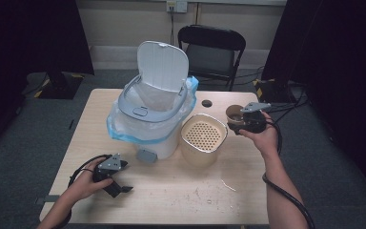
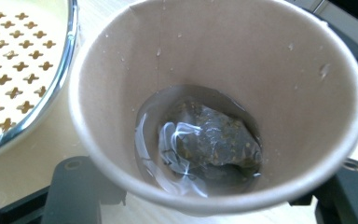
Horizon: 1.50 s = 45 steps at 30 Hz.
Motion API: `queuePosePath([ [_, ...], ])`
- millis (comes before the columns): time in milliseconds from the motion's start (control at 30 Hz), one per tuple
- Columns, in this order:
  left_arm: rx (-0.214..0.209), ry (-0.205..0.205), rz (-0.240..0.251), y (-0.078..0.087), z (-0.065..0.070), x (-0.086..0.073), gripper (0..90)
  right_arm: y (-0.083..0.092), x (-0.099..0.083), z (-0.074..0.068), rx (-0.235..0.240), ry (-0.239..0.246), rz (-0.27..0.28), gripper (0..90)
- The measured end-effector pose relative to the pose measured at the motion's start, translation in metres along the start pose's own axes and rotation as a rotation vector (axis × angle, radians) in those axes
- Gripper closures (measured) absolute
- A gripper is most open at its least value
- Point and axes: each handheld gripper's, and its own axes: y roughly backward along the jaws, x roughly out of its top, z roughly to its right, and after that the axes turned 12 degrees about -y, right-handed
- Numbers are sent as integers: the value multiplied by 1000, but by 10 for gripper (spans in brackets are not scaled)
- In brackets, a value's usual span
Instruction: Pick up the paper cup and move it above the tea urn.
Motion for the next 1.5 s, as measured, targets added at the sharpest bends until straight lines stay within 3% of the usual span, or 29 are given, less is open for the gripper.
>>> queuePosePath([
  [267, 0, 0, -1, 0, 0, 0, 0, 1, 11, -2, -6, 12, 7, 328],
  [767, 1, -2, 0, 0, 0, 0, 0, 2, 27, -8, -49, 104, 1, 332],
  [1200, 2, -4, -3, 0, 0, 0, 0, 5, 31, -14, -87, 167, -25, 334],
  [1500, -1, -4, -1, 0, 0, 0, 0, 9, 34, -17, -80, 187, -13, 335],
])
